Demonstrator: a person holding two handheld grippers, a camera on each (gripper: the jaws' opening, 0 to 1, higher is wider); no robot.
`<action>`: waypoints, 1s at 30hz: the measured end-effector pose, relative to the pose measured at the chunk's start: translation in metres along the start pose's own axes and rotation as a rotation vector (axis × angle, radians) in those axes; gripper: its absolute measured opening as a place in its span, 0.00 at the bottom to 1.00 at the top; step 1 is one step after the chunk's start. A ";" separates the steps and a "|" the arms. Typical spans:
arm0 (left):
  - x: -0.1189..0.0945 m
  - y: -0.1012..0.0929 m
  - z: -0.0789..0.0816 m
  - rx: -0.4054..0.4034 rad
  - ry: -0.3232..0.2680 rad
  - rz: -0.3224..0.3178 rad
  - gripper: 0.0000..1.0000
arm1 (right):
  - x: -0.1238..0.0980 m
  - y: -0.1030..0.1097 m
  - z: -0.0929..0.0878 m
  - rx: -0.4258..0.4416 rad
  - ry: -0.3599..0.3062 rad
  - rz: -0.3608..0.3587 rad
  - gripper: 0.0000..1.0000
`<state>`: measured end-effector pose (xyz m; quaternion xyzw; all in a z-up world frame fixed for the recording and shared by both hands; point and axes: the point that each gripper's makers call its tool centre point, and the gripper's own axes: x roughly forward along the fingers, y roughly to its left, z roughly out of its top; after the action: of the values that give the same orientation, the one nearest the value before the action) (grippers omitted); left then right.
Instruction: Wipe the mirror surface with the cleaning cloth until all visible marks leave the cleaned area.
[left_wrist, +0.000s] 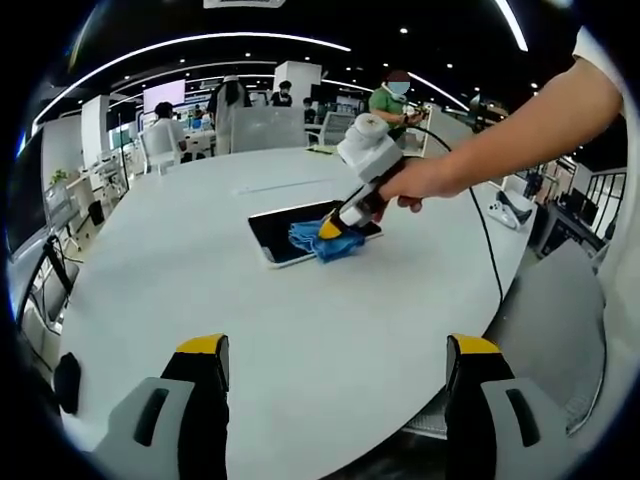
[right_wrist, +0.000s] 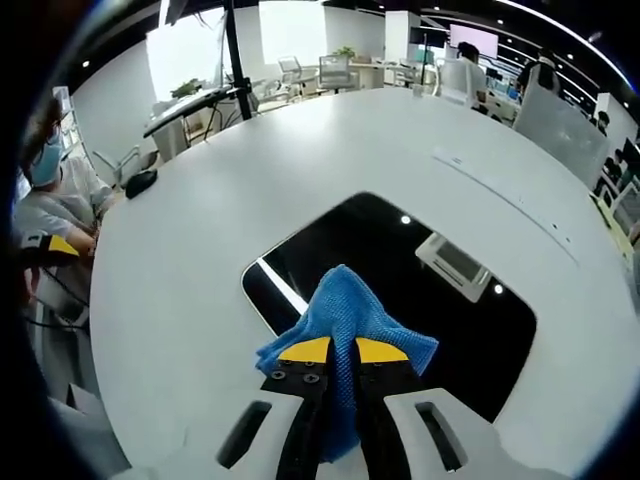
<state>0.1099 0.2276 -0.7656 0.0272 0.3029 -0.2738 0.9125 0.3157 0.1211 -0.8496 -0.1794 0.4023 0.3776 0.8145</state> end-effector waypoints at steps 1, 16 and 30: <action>0.000 0.000 0.000 0.001 -0.001 0.000 0.91 | 0.000 -0.001 -0.001 0.001 0.000 -0.001 0.03; 0.000 -0.001 0.001 0.009 0.001 -0.004 0.91 | -0.014 -0.011 -0.012 0.002 0.001 -0.011 0.03; 0.002 -0.002 0.003 0.013 0.000 -0.006 0.91 | -0.025 -0.015 -0.016 -0.006 0.004 -0.024 0.03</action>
<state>0.1116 0.2244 -0.7636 0.0322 0.3013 -0.2786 0.9114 0.3093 0.0899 -0.8399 -0.1876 0.4006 0.3686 0.8176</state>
